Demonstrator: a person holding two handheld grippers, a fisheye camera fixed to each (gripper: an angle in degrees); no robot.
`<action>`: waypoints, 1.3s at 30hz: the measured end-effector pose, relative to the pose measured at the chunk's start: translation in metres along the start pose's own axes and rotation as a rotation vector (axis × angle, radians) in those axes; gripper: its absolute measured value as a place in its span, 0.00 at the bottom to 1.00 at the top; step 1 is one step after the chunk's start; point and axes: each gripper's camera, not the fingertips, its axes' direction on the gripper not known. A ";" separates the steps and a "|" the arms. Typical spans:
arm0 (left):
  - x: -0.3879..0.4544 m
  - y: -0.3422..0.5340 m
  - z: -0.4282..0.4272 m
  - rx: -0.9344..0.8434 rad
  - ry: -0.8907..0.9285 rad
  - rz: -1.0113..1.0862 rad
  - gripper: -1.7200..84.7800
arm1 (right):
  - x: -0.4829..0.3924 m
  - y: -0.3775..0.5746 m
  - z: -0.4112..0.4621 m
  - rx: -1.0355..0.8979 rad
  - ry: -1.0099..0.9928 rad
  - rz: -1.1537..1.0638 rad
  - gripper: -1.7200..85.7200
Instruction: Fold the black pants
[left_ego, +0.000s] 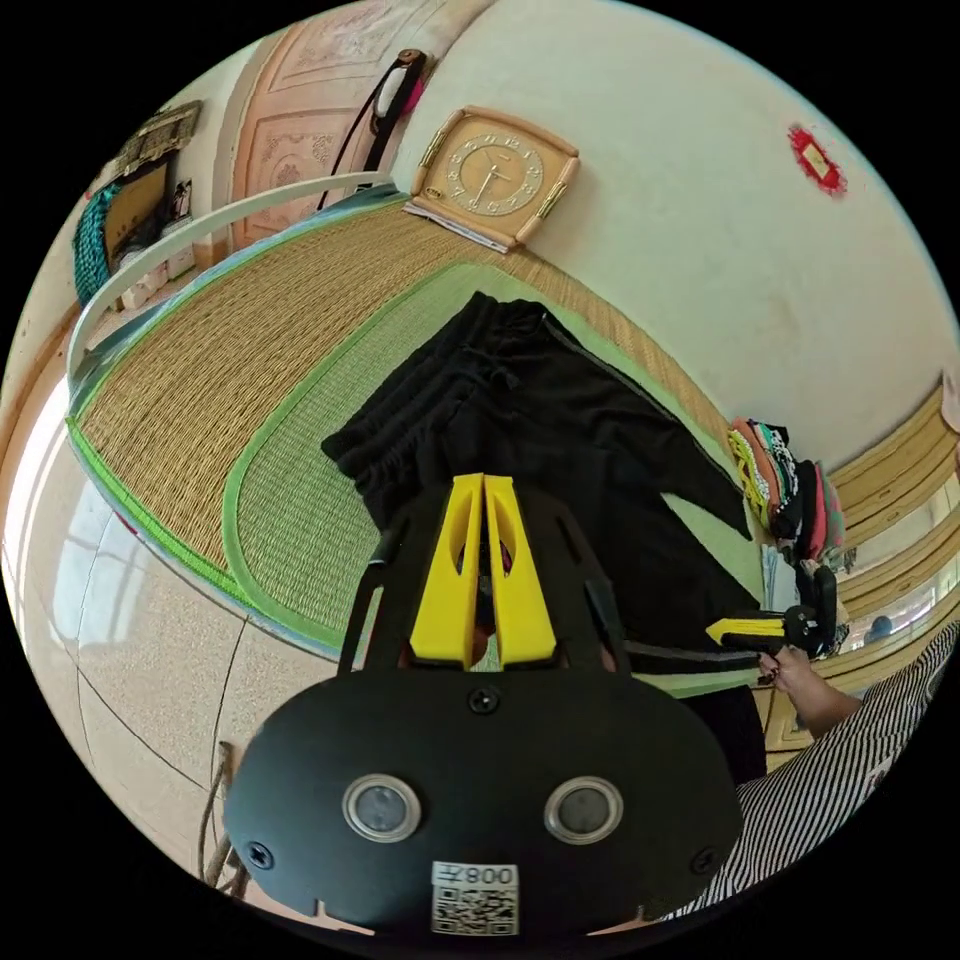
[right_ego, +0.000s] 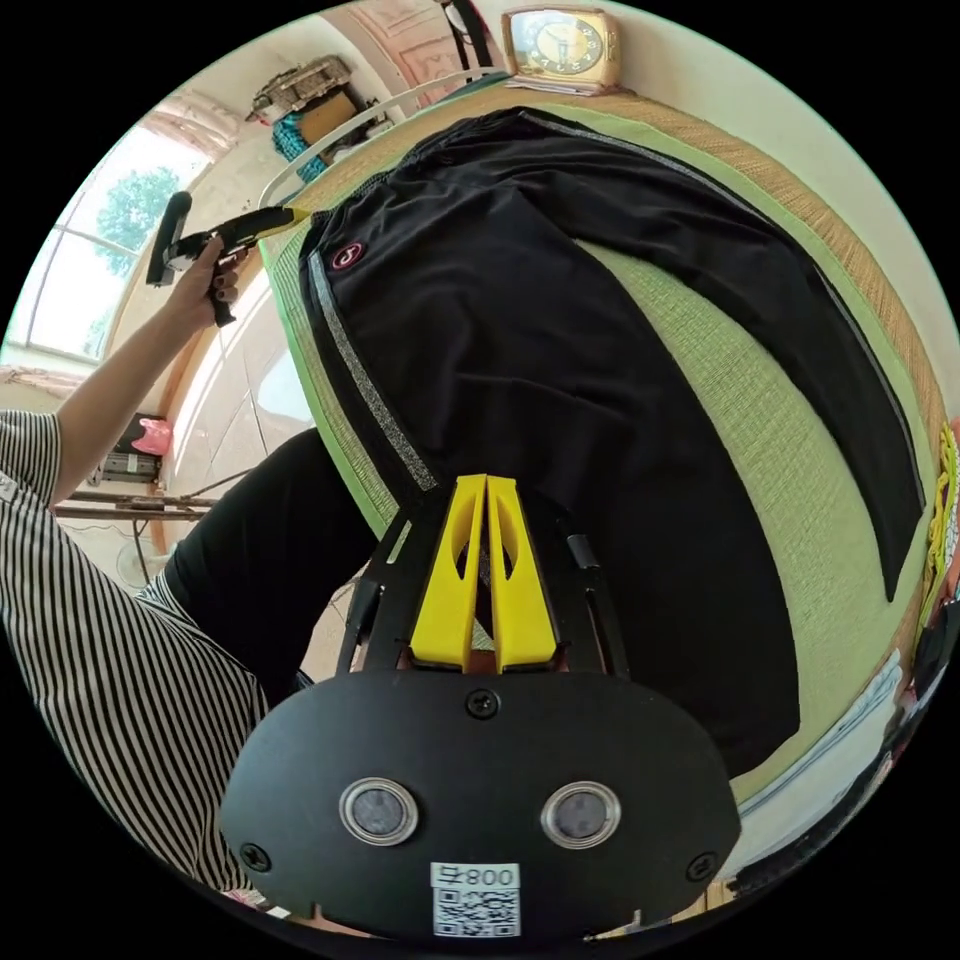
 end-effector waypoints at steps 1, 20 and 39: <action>0.001 -0.006 0.002 0.012 0.025 0.015 0.06 | 0.009 -0.002 -0.007 0.030 0.001 0.018 0.05; 0.054 -0.243 0.147 -0.216 -0.157 0.327 0.12 | 0.099 -0.134 -0.028 0.215 0.049 -0.029 0.12; 0.113 -0.340 0.209 -0.337 -0.296 0.508 0.13 | 0.102 -0.196 -0.025 0.251 0.228 -0.099 0.11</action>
